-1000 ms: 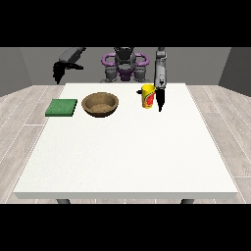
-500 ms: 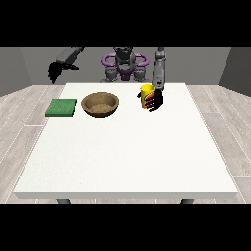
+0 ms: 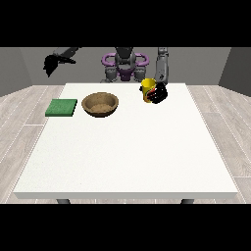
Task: Pick the cup and pour the ball into the bowl, then pick the bowl and place it on the pad
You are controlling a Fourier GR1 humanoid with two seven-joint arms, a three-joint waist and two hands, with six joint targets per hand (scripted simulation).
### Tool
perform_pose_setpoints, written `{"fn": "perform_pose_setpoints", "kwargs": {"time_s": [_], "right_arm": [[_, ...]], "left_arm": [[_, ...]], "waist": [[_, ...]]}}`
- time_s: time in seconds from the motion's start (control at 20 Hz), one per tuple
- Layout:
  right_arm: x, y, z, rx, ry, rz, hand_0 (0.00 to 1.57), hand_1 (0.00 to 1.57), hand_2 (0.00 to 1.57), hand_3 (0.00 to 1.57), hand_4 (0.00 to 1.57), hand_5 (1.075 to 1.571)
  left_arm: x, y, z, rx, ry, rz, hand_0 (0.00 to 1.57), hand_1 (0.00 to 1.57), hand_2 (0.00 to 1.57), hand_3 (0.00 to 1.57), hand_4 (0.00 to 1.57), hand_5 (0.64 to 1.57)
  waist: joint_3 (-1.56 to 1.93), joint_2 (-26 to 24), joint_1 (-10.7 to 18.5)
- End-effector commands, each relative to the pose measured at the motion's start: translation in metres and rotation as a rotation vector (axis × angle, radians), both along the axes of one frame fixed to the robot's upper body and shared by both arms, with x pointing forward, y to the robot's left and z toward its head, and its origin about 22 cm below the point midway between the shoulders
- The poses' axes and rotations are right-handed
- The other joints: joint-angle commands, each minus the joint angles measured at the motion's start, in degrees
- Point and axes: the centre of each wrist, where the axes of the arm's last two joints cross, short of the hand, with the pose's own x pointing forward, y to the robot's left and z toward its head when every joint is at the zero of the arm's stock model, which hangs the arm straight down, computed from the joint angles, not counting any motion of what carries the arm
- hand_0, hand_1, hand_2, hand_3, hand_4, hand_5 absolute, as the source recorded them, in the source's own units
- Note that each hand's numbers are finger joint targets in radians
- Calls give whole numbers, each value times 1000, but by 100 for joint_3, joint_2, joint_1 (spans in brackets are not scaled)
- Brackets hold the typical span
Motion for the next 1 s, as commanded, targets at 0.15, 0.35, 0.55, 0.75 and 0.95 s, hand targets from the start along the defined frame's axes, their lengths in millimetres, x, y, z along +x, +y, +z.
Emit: {"fn": "perform_pose_setpoints", "kwargs": {"time_s": [0.15,0.35,0.55,0.75,0.95], "right_arm": [[-2,-3,-17,8,138,-40,0,0,0,0,0,1569],[-2,-6,-30,20,133,-43,0,0,0,0,0,1568],[-10,-21,-38,36,111,-27,0,0,0,0,0,1568],[6,3,-27,43,152,-33,0,0,0,0,0,1569],[-28,-33,-53,36,145,-35,0,0,0,0,0,1570]], "left_arm": [[44,74,75,356,128,106,1450,1450,1571,1571,1571,1291],[79,41,119,450,130,134,1473,1473,1571,1571,1571,1278],[78,-6,103,573,102,163,1490,1490,1571,1571,1512,1267],[89,-16,121,597,167,151,1490,1490,1571,1571,1512,1267],[92,-48,127,703,141,168,1501,1501,1571,1571,1508,1244]], "waist": [[-24,-805,241],[-27,-733,233],[-30,-671,157],[-38,-859,65],[-32,-869,129]]}}
